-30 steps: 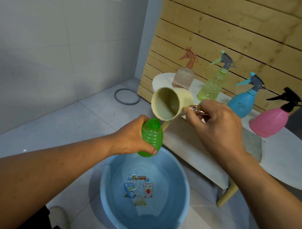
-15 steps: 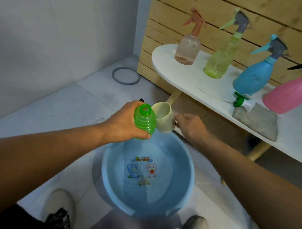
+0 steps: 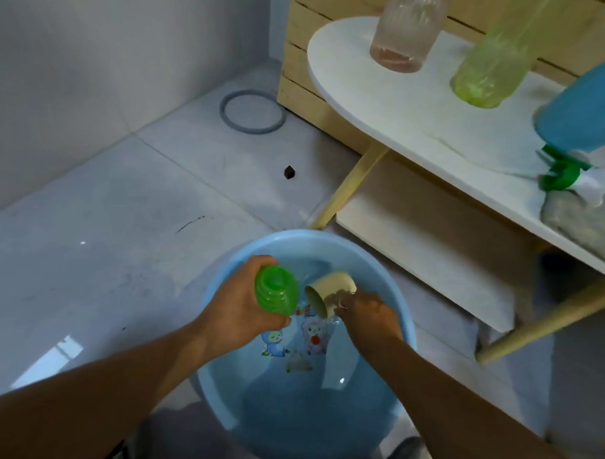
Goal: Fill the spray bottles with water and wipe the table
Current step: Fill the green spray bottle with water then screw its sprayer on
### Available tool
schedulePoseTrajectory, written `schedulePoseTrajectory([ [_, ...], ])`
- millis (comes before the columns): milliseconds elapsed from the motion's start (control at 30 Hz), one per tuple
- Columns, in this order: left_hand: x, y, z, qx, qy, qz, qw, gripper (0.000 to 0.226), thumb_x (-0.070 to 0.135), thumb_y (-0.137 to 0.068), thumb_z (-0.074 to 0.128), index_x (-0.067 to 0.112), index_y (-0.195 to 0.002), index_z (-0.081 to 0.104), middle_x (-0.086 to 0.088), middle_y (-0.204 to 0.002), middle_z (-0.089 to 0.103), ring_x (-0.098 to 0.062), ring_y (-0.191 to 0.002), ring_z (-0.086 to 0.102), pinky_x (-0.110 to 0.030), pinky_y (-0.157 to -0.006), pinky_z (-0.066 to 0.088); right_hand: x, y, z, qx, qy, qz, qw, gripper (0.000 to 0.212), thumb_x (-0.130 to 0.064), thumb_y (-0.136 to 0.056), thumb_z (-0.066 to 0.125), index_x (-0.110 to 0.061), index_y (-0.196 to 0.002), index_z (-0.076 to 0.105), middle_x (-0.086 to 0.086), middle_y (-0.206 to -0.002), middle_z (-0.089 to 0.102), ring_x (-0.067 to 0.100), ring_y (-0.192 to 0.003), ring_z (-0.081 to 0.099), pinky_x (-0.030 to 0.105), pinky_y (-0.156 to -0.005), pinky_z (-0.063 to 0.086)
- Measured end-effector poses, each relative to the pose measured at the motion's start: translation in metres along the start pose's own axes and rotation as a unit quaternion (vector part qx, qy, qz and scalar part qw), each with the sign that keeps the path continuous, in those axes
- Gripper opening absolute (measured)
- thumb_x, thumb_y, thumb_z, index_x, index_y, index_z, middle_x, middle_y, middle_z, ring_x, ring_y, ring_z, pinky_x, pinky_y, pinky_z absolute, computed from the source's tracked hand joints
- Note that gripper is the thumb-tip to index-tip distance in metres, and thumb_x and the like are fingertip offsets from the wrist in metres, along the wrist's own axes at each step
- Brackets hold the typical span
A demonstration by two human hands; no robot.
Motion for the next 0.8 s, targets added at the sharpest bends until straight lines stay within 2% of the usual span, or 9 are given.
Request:
schedulePoseTrajectory([
  [100,-0.014,-0.003,0.001,-0.01,-0.009,-0.019,1.0,0.083,0.003,-0.064,0.095,0.025,-0.129,0.049,0.006,-0.113,0.06,0.012,-0.092,0.056,-0.002,-0.079,0.039,-0.009,-0.009,0.011,0.002,0.017,-0.023,1.0,0.033,-0.04,-0.102,0.053,-0.017,-0.124,0.062,0.009,-0.123,0.063,0.03,-0.117,0.059,0.038,-0.087,0.052],
  [200,-0.022,-0.005,0.0,-0.019,-0.021,-0.026,0.999,0.084,0.005,-0.066,0.095,0.024,-0.132,0.048,0.006,-0.118,0.057,0.003,-0.102,0.056,-0.003,-0.082,0.039,-0.023,-0.015,0.018,-0.005,0.04,-0.049,0.998,0.031,-0.037,-0.103,0.053,-0.016,-0.124,0.062,0.008,-0.124,0.062,0.029,-0.117,0.056,0.039,-0.087,0.052],
  [300,-0.026,-0.007,0.0,-0.02,-0.025,-0.031,0.999,0.084,0.005,-0.066,0.095,0.023,-0.134,0.048,0.006,-0.119,0.056,0.006,-0.103,0.055,-0.001,-0.08,0.038,-0.036,-0.018,0.026,-0.015,0.027,-0.053,0.998,0.03,-0.037,-0.102,0.054,-0.017,-0.122,0.063,0.007,-0.122,0.063,0.028,-0.115,0.057,0.037,-0.086,0.051],
  [400,-0.026,-0.007,0.0,-0.018,-0.016,-0.029,0.999,0.084,0.0,-0.066,0.094,0.021,-0.132,0.048,0.004,-0.117,0.057,0.012,-0.096,0.056,-0.001,-0.078,0.04,-0.042,-0.02,0.029,-0.032,-0.029,-0.044,0.998,0.026,-0.036,-0.103,0.052,-0.019,-0.118,0.066,0.007,-0.12,0.064,0.029,-0.112,0.058,0.034,-0.085,0.047],
  [467,-0.023,-0.006,-0.002,-0.013,-0.007,-0.021,1.0,0.083,-0.001,-0.066,0.093,0.022,-0.131,0.049,0.003,-0.115,0.059,0.012,-0.094,0.057,-0.003,-0.078,0.042,-0.038,-0.019,0.024,-0.038,-0.117,-0.023,0.992,0.028,-0.034,-0.106,0.047,-0.017,-0.114,0.067,0.009,-0.115,0.067,0.031,-0.108,0.061,0.034,-0.085,0.046],
  [567,-0.014,-0.004,-0.008,-0.005,-0.001,-0.003,1.0,0.082,0.003,-0.065,0.095,0.028,-0.129,0.05,0.008,-0.112,0.061,0.01,-0.095,0.059,-0.004,-0.078,0.043,-0.023,-0.013,0.014,-0.039,-0.293,0.034,0.955,0.036,-0.037,-0.107,0.043,-0.014,-0.092,0.066,0.005,-0.088,0.066,0.026,-0.087,0.062,0.031,-0.072,0.044],
  [633,-0.006,-0.001,-0.013,-0.002,-0.01,0.01,1.0,0.08,0.01,-0.064,0.097,0.034,-0.125,0.052,0.013,-0.108,0.063,0.009,-0.094,0.06,-0.005,-0.077,0.043,-0.015,-0.006,0.009,-0.037,-0.383,0.068,0.921,0.039,-0.038,-0.105,0.045,-0.016,-0.077,0.059,-0.002,-0.07,0.055,0.019,-0.07,0.053,0.028,-0.062,0.039],
  [700,0.003,0.001,-0.019,-0.014,-0.03,0.02,0.999,0.081,0.017,-0.062,0.098,0.038,-0.125,0.053,0.016,-0.107,0.064,0.007,-0.093,0.061,-0.006,-0.076,0.044,-0.007,0.002,0.002,-0.03,-0.447,0.1,0.889,0.039,-0.037,-0.102,0.05,-0.018,-0.068,0.051,-0.003,-0.063,0.045,0.017,-0.062,0.041,0.028,-0.063,0.037],
  [800,0.03,0.009,-0.031,-0.042,-0.056,0.047,0.996,0.081,0.027,-0.058,0.099,0.04,-0.124,0.054,0.02,-0.106,0.065,0.002,-0.096,0.063,-0.013,-0.078,0.048,0.006,0.019,-0.025,0.003,-0.504,0.13,0.854,0.04,-0.038,-0.095,0.058,-0.019,-0.063,0.047,-0.006,-0.058,0.041,0.016,-0.059,0.038,0.03,-0.06,0.037],
])
Point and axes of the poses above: each hand's wrist, its own y-axis away from the middle knuckle, its own z-axis out of the palm, x = y × z, the point moved 8 cm from there along -y, towards the middle knuckle
